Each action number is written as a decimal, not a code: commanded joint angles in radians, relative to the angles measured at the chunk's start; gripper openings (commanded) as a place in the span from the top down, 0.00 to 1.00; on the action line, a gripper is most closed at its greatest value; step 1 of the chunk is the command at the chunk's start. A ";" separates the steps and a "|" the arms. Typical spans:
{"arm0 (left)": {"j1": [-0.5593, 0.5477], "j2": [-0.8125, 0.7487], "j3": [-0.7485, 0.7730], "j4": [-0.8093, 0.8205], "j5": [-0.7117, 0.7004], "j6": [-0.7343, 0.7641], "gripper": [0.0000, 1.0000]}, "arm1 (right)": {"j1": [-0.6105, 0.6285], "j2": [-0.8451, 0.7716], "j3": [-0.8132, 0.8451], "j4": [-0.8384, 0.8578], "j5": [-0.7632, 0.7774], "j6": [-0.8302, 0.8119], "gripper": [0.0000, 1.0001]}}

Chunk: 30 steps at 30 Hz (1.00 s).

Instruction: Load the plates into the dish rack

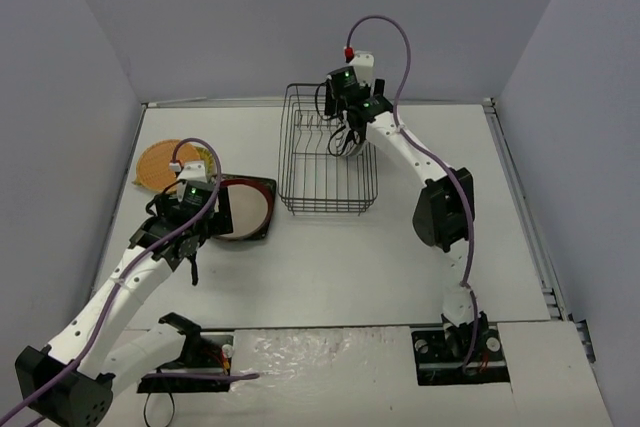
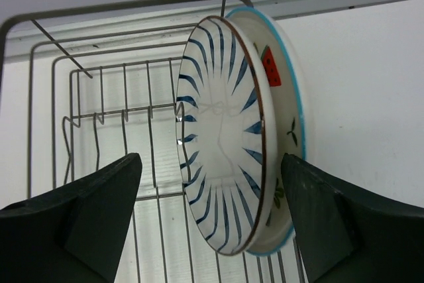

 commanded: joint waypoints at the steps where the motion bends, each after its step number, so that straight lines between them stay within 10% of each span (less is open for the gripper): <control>1: 0.015 0.017 0.032 0.052 0.023 -0.074 0.03 | -0.001 -0.205 -0.018 0.040 0.001 -0.060 0.12; 7: 0.039 0.059 0.012 0.073 0.075 -0.147 0.03 | -0.001 -0.363 -0.136 0.043 -0.118 -0.116 0.09; 18: 0.295 0.098 -0.077 0.227 0.369 -0.272 0.07 | 0.002 -0.697 -0.722 0.410 -0.785 -0.035 0.11; 30: 0.330 0.216 -0.177 0.372 0.454 -0.444 0.24 | 0.014 -0.812 -1.062 0.597 -0.961 0.021 0.11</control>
